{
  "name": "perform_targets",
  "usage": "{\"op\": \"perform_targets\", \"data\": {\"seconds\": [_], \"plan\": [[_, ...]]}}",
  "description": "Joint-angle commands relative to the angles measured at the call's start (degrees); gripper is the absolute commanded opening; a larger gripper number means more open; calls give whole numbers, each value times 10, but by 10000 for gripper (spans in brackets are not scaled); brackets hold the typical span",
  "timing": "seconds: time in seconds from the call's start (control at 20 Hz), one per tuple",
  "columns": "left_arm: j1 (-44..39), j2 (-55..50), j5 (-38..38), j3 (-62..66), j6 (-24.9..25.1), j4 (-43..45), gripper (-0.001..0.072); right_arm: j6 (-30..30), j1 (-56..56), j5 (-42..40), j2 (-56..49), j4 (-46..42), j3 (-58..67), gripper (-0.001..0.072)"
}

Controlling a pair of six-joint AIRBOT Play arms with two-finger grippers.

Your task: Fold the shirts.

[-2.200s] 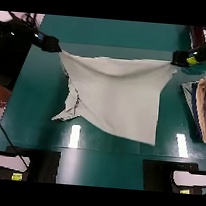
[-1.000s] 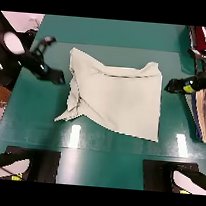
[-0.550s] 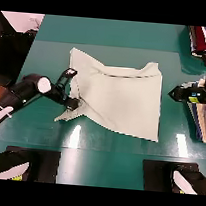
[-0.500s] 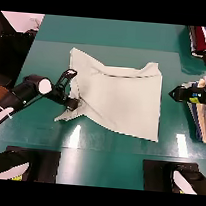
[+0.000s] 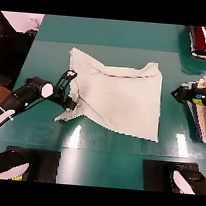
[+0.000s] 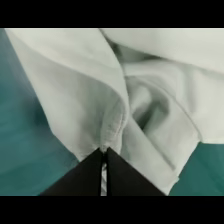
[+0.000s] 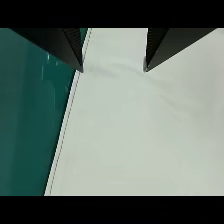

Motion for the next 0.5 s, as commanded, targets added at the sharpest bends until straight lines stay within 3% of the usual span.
{"op": "perform_targets", "data": {"seconds": [0.0,0.25,0.45], "plan": [[33,13,-58,39,-1,23,28,1,0,63,1,-2,-1,433],[153,75,-80,107,15,19,28,-1,-16,144,1,11,-102,431],[183,77,-124,100,44,5,28,-58,-141,140,1,141,-212,430]]}}
